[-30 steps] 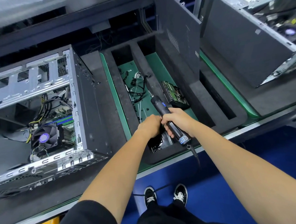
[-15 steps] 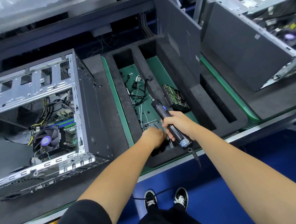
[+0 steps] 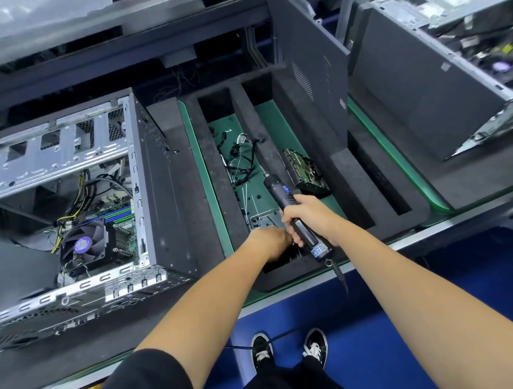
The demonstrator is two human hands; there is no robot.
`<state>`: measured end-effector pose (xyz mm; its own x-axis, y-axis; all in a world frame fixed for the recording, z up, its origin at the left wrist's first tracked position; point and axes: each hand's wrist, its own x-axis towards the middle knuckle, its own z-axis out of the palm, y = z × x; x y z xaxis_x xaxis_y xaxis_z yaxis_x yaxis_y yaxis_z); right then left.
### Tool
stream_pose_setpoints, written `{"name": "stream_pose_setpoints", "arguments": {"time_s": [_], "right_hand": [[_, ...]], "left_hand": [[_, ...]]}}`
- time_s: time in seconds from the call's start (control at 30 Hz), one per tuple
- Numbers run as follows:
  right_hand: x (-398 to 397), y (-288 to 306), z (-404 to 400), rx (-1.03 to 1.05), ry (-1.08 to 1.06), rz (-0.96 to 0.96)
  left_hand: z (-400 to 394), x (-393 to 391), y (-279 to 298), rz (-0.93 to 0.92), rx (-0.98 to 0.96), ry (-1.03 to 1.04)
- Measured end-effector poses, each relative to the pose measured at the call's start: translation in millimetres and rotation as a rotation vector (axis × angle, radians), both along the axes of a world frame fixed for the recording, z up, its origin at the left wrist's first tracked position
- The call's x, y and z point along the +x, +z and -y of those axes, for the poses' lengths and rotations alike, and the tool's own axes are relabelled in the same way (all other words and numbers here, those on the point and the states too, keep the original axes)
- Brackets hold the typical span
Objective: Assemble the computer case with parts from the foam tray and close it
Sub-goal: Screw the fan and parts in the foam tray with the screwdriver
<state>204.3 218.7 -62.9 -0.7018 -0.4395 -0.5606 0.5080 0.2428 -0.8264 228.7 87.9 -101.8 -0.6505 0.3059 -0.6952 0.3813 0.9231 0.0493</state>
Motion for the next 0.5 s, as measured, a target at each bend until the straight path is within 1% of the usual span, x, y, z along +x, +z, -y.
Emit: {"name": "stream_pose_setpoints", "arguments": {"time_s": [0.1, 0.3, 0.5], "right_hand": [[0.0, 0.5, 0.2, -0.001, -0.002, 0.012], [-1.7, 1.0, -0.3, -0.011, 0.01, 0.026], [-1.5, 1.9, -1.6, -0.024, 0.013, 0.015]], "left_hand": [[-0.7, -0.5, -0.8, -0.001, -0.007, -0.001], [-0.3, -0.8, 0.6, -0.035, 0.016, 0.09], [1.8, -4.2, 1.6, -0.054, 0.095, 0.142]]}}
